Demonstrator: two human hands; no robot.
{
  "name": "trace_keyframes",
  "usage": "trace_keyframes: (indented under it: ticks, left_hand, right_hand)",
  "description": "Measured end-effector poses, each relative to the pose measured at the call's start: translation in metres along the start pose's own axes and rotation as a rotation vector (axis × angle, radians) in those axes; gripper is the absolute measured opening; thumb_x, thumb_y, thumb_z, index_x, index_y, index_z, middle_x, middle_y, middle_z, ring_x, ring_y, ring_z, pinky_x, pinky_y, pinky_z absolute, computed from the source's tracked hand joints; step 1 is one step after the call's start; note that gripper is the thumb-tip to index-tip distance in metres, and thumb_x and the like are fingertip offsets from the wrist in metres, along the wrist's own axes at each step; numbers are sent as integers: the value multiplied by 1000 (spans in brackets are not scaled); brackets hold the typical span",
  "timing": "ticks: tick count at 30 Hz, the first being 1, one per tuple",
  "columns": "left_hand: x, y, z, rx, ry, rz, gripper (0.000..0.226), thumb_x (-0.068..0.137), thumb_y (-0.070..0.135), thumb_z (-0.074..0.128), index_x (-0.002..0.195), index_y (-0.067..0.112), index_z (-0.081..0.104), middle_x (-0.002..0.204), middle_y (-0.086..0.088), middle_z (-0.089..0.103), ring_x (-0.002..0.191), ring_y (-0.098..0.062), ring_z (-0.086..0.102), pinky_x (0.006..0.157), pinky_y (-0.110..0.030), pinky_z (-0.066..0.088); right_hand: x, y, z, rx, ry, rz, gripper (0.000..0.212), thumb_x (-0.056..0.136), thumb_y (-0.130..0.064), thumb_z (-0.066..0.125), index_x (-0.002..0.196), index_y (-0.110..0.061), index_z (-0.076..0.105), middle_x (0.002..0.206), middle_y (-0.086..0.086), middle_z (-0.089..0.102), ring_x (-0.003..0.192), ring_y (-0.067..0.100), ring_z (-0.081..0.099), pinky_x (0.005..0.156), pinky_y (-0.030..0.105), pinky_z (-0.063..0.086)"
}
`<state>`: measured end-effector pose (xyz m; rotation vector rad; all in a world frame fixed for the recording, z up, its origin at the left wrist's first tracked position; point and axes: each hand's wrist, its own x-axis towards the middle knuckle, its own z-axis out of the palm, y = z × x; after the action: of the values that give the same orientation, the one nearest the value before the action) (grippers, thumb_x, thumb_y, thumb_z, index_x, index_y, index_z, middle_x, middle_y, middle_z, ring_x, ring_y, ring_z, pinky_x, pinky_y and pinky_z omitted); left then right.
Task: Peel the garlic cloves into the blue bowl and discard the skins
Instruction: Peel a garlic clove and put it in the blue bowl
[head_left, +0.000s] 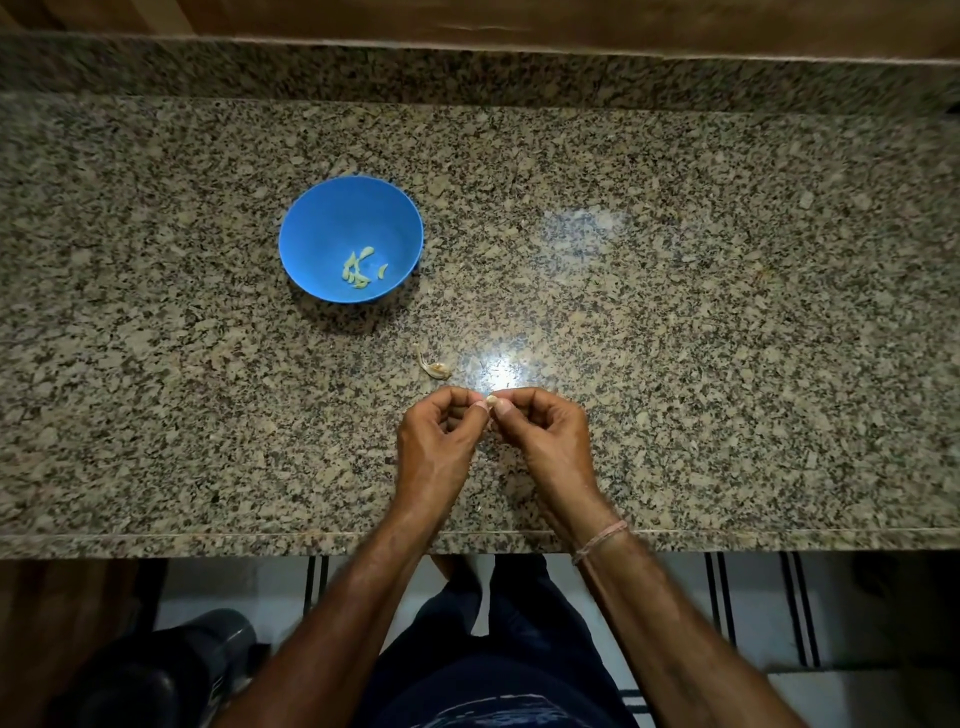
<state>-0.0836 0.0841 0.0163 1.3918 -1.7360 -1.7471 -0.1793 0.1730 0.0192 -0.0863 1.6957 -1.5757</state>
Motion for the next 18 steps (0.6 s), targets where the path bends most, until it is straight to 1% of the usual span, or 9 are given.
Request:
trace_keyframes:
  ticks: [3, 4, 7, 9, 10, 12, 14, 16, 18]
  left_hand:
    - [2, -2, 5, 22, -9, -29, 8, 96, 23, 72, 93, 17, 74, 85, -2, 76, 82, -23, 73, 78, -42, 64]
    - [1, -3, 7, 32, -11, -40, 7, 95, 23, 72, 92, 16, 73, 85, -2, 76, 82, -22, 73, 78, -41, 64]
    - [-1, -8, 10, 110, -7, -43, 7, 95, 23, 73, 90, 17, 74, 83, 0, 75, 80, -16, 72, 73, -29, 61]
    - [-1, -10, 10, 183, 9, -33, 8, 95, 22, 73, 89, 18, 73, 81, 2, 74, 76, -10, 70, 68, -20, 54]
    - [-1, -11, 10, 216, 16, -34, 7, 94, 22, 73, 88, 18, 73, 81, 4, 73, 76, -9, 69, 67, -18, 52]
    - [0, -11, 10, 269, 34, -37, 5, 94, 22, 73, 90, 19, 72, 82, 5, 71, 77, -8, 68, 68, -18, 51]
    - [1, -10, 10, 295, 49, -15, 2, 94, 20, 72, 93, 19, 71, 85, 6, 71, 79, -8, 68, 68, -17, 51]
    - [2, -6, 10, 289, 49, 36, 7, 95, 16, 70, 97, 22, 72, 90, 9, 72, 82, -5, 68, 70, -17, 53]
    - [3, -1, 11, 261, 43, 76, 11, 96, 18, 69, 102, 26, 75, 94, 13, 73, 86, -3, 68, 74, -20, 57]
  right_hand:
    - [1, 3, 2, 57, 21, 83, 7, 98, -8, 68, 100, -4, 74, 99, 14, 77, 89, 20, 73, 86, 33, 62]
    - [2, 4, 2, 93, 25, 117, 9, 99, -9, 67, 101, -3, 74, 97, 15, 76, 85, 20, 71, 85, 33, 61]
    - [8, 4, -1, 202, 48, 200, 14, 99, -9, 66, 107, 2, 72, 88, 11, 70, 72, 13, 63, 69, 22, 57]
    - [12, 5, -4, 219, 60, 214, 17, 98, -8, 68, 109, 5, 71, 86, 9, 69, 70, 11, 61, 65, 18, 56]
    - [13, 6, -6, 220, 66, 212, 19, 97, -8, 69, 110, 6, 71, 85, 9, 68, 69, 11, 61, 64, 17, 56]
    - [14, 8, -9, 195, 70, 198, 24, 96, -12, 72, 110, 7, 71, 83, 7, 70, 69, 11, 62, 63, 18, 56]
    - [13, 8, -13, 161, 63, 183, 24, 95, -14, 73, 109, 5, 71, 82, 6, 71, 70, 11, 63, 64, 19, 56]
    - [13, 8, -16, 146, 43, 174, 21, 96, -14, 73, 108, 4, 72, 82, 6, 71, 70, 12, 64, 64, 20, 57]
    - [12, 7, -17, 118, 12, 174, 19, 96, -14, 73, 106, 2, 73, 81, 7, 71, 70, 14, 64, 66, 25, 58]
